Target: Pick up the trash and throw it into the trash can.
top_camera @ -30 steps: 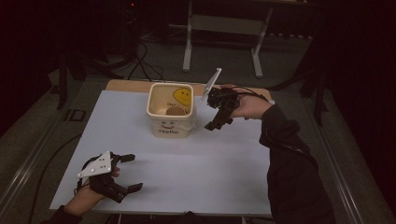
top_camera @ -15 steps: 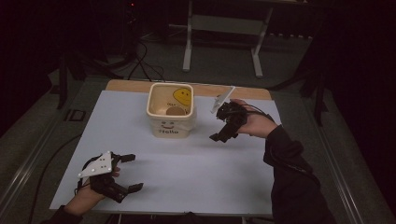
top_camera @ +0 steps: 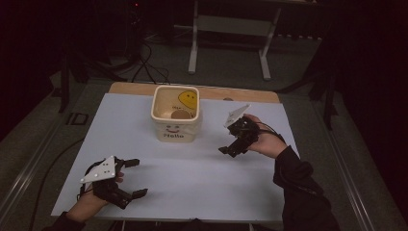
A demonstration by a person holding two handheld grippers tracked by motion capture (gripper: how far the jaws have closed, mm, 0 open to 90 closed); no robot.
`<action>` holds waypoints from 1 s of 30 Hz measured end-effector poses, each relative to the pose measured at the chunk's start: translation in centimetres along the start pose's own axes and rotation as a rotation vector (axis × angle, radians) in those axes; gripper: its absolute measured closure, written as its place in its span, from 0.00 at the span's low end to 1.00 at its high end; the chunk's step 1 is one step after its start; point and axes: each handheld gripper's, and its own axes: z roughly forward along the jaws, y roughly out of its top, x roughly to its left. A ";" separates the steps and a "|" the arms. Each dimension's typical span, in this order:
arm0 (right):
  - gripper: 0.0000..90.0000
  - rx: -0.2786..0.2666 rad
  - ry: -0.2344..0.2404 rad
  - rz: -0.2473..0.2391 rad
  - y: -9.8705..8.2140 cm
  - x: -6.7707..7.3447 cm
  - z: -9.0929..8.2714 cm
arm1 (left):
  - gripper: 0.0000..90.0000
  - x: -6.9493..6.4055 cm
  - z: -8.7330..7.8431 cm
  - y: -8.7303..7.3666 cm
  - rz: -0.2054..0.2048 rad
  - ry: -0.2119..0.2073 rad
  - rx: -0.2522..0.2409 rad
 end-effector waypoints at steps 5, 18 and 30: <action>0.13 -0.050 -0.009 0.042 -1.8 0.7 0.0 | 0.01 0.0 0.0 0.0 0.001 -0.001 0.001; 0.13 -0.154 -0.042 0.128 -5.4 3.0 0.3 | 0.01 0.0 0.1 0.0 0.004 -0.002 0.003; 0.13 -0.221 -0.109 0.169 -7.2 4.5 0.9 | 0.01 0.0 0.0 0.1 0.008 -0.005 0.001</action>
